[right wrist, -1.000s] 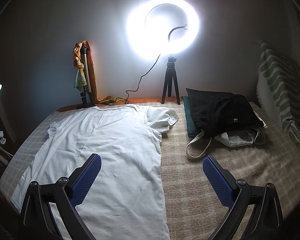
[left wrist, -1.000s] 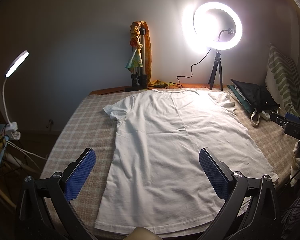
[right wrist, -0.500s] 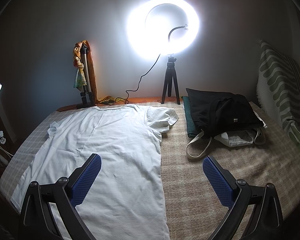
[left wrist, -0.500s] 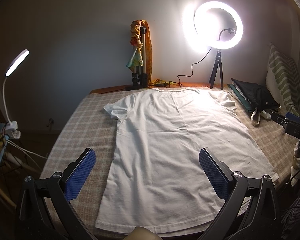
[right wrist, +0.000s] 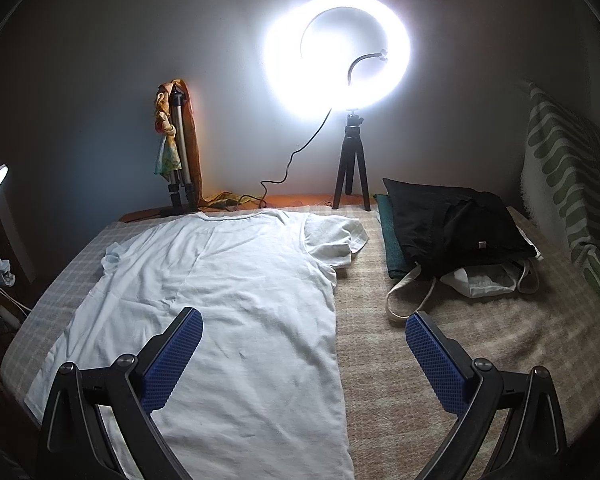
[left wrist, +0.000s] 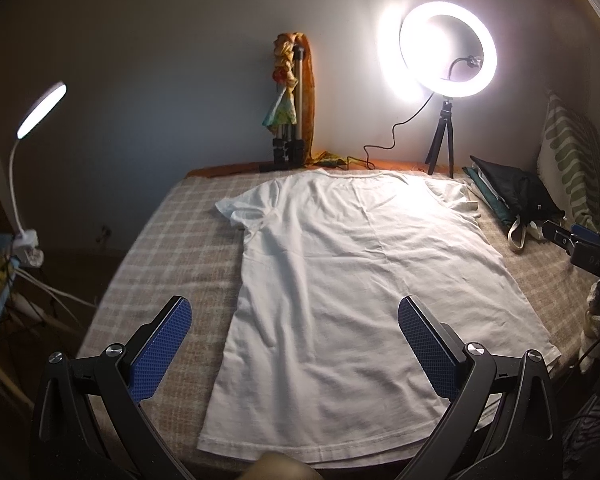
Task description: Fold small clothes
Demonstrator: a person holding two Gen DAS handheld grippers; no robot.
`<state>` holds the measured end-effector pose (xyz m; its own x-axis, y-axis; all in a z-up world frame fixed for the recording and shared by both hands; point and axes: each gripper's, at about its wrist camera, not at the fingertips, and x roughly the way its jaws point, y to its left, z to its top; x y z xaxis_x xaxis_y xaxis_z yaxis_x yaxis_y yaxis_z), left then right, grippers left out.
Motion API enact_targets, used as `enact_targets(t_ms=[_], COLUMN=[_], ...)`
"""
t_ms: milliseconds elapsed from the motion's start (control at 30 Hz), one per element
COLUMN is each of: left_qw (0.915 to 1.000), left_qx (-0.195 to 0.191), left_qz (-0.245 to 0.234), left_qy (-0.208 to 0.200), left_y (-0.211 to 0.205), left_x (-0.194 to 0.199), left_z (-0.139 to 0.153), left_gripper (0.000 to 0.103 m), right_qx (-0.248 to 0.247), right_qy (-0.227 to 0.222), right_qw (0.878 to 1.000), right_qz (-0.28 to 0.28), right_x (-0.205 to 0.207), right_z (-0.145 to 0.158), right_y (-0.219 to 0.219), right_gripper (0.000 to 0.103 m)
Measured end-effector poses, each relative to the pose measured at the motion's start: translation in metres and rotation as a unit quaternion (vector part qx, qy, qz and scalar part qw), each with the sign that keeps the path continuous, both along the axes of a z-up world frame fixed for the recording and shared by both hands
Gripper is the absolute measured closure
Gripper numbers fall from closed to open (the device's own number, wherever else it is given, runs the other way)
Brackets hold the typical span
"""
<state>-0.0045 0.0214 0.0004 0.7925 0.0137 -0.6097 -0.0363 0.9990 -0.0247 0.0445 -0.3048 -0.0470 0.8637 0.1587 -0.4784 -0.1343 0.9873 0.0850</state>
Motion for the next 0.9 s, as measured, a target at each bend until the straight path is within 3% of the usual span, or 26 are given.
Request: enact_targets(t_ms=[300, 433, 567, 800, 900], left_qw=[0.9983, 0.9975, 0.9961, 0.9899, 0.9877], left_qx=[-0.039, -0.062, -0.067, -0.103, -0.109], left_qz=[-0.002, -0.002, 0.009, 0.016, 0.013], left_qy=[0.043, 0.035, 0.056, 0.097, 0.111], left_y=[0.023, 0.038, 0.052, 0.073, 0.079], left_x=[0.001, -0.005, -0.005, -0.009, -0.01], left_z=[-0.026, -0.037, -0.05, -0.075, -0.084], left_gripper=[0.001, 0.014, 0.023, 0.036, 0.047], right_qx=[-0.017, 0.007, 0.038, 0.017, 0.014], right_qy=[-0.001, 0.007, 0.0, 0.014, 0.02], right_qw=[1.0, 0.999, 0.996, 0.99, 0.987], right_qz=[0.024, 0.047, 0.083, 0.141, 0.162], right_x=[0.012, 0.023, 0.033, 0.061, 0.079], right_z=[0.004, 0.006, 0.016, 0.046, 0.059], right_y=[0.025, 0.035, 0.043, 0.091, 0.119], right_gripper=[0.0, 0.0, 0.0, 0.003, 0.005])
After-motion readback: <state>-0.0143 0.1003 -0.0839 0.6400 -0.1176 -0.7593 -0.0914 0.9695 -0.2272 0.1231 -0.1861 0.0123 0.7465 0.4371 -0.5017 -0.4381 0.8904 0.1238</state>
